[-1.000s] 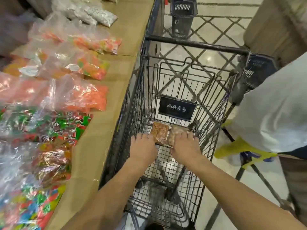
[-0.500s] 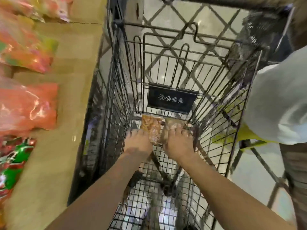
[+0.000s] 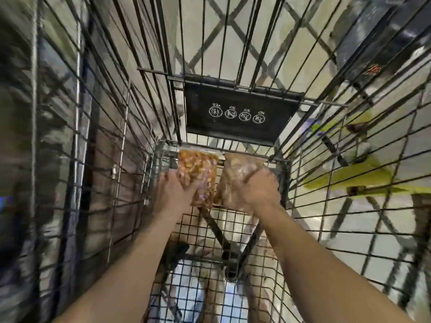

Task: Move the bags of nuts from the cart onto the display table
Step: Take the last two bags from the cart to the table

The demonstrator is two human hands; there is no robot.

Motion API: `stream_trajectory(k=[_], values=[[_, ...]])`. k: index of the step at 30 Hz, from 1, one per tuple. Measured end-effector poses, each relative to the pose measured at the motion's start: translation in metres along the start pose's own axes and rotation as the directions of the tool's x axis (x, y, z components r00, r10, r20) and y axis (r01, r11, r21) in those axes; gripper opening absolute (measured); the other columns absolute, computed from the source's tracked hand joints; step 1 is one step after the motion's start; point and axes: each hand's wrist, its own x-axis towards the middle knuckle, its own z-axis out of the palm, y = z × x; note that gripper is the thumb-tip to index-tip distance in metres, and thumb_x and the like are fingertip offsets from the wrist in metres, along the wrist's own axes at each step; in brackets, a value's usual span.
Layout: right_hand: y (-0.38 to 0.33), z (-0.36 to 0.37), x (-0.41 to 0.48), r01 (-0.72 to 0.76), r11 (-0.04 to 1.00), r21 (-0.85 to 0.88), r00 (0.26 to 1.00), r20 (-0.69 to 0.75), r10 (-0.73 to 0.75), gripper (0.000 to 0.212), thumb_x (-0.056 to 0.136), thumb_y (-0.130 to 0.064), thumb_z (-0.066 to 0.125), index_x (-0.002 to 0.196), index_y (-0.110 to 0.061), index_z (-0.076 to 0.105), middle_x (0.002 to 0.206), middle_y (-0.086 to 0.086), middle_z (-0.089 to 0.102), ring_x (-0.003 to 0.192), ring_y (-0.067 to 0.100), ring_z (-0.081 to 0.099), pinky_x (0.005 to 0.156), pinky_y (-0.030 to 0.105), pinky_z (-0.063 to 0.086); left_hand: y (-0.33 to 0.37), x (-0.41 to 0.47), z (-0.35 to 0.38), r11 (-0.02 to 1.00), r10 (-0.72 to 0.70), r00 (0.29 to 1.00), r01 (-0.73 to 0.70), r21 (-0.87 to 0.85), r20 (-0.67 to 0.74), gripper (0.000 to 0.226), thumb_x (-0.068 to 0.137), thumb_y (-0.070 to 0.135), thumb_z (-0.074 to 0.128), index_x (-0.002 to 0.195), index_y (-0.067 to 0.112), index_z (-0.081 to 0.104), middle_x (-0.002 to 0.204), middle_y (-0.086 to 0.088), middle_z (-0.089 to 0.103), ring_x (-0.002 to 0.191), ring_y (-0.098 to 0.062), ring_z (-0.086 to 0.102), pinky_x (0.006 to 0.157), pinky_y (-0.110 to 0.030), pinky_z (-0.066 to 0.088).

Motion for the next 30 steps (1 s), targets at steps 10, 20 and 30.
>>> stream_trajectory(k=[10,20,30], values=[[0.032,0.055,0.056,-0.128,0.826,0.550,0.991,0.052,0.120,0.117,0.043,-0.089,0.087,0.133,-0.015,0.069,0.121,0.010,0.076,0.108,0.031,0.075,0.096,0.049,0.064,-0.016,0.047,0.040,0.927,-0.178,0.982,0.189,-0.323,0.062,0.068,0.080,0.049,0.088,0.128,0.014,0.055,0.125,-0.007,0.064,0.118,-0.031,0.063,0.104,-0.050,0.053],[0.034,0.058,0.035,-0.023,0.654,0.756,1.000,0.022,0.010,0.040,0.082,-0.025,0.094,0.111,-0.027,0.066,0.105,-0.004,0.078,0.093,0.014,0.076,0.087,0.038,0.063,-0.018,0.036,0.045,0.840,-0.120,0.972,0.208,-0.501,0.202,0.054,0.080,0.049,0.086,0.124,0.028,0.063,0.117,0.003,0.071,0.104,-0.021,0.070,0.088,-0.044,0.061],[0.048,0.046,-0.017,0.136,0.664,0.735,0.990,-0.121,-0.069,0.043,0.087,-0.028,0.089,0.120,-0.029,0.062,0.100,-0.016,0.071,0.092,-0.001,0.066,0.081,0.027,0.052,-0.041,-0.025,0.022,0.719,-0.159,0.984,0.171,-0.674,0.079,0.036,0.089,0.032,0.083,0.117,0.025,0.061,0.107,0.004,0.069,0.090,-0.014,0.069,0.065,-0.030,0.058]])
